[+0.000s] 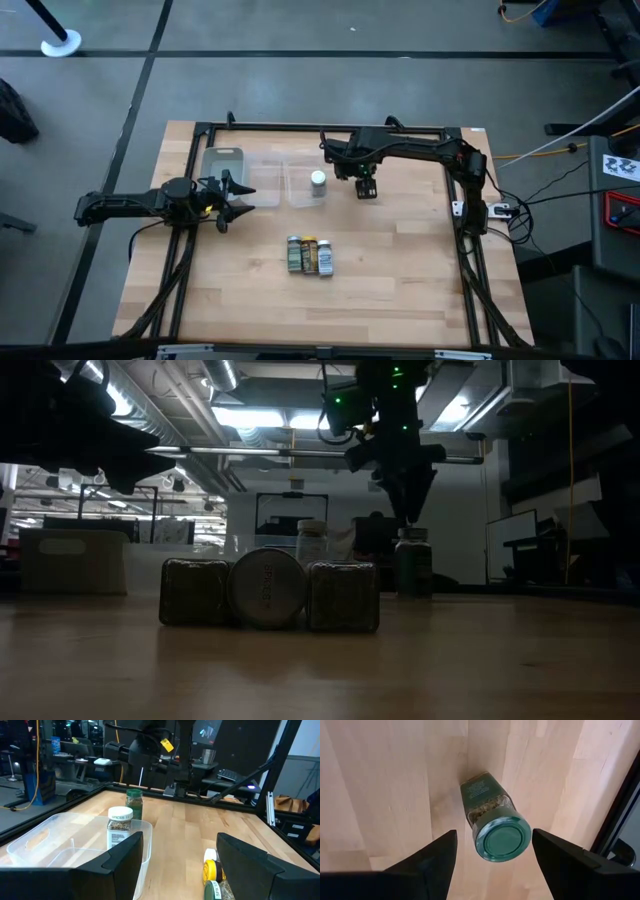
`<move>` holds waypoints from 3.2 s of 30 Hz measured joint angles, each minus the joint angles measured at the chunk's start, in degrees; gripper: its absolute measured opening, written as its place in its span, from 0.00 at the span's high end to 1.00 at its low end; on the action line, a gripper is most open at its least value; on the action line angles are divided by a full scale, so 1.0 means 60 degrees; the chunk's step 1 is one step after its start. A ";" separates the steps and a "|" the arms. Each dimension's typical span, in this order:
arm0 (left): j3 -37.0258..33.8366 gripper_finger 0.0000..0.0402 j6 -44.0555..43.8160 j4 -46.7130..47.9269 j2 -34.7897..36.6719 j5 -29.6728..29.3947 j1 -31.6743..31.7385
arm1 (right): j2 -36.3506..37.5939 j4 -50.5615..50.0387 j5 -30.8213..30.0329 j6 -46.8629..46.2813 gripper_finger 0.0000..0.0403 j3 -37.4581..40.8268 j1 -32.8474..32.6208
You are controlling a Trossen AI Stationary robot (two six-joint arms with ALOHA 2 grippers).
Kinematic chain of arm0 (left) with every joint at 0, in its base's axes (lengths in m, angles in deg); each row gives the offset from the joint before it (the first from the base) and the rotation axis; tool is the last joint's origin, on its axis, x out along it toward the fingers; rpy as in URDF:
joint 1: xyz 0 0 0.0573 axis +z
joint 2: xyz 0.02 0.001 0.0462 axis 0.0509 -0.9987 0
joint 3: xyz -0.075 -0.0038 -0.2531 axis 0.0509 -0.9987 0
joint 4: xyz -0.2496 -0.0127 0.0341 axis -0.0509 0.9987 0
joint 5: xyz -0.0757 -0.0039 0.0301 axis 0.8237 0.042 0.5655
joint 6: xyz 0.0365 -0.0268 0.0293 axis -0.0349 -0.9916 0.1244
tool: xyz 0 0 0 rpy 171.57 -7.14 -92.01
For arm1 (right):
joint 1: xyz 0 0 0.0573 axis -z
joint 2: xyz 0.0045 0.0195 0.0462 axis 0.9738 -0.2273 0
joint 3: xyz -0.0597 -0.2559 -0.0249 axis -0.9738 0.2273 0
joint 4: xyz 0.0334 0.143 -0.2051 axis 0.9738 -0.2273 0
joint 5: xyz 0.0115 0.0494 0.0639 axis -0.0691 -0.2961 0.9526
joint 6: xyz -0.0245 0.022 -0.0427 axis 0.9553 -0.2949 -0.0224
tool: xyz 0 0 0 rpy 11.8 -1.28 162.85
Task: Sort spices by type
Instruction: Put the top green seasoning bottle into the left transparent bin
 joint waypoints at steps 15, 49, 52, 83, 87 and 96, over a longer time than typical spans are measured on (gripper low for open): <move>0.0000 0.41 0.0000 0.0000 0.0000 0.0000 0.0001 | 0.0004 0.0801 -0.0754 0.0501 0.36 0.0716 0.0018; 0.0000 0.41 0.0000 0.0000 0.0000 0.0000 0.0003 | 0.0004 0.0640 -0.0725 0.0484 0.36 0.0425 0.0000; 0.0000 0.41 0.0000 0.0000 0.0000 0.0000 0.0001 | 0.0004 0.0741 -0.0716 0.0483 0.36 0.0425 0.0019; 0.0000 0.41 0.0000 0.0000 0.0000 0.0000 -0.0001 | -0.0401 0.0728 0.0433 0.0477 0.36 0.0607 0.0441; 0.0000 0.41 0.0000 0.0000 0.0000 0.0000 -0.0001 | -0.0542 0.0736 0.0442 0.0477 0.37 0.0608 0.0441; 0.0000 0.41 0.0000 0.0000 0.0000 0.0000 0.0003 | -0.0539 0.0535 0.0448 0.0477 0.48 0.0602 0.0437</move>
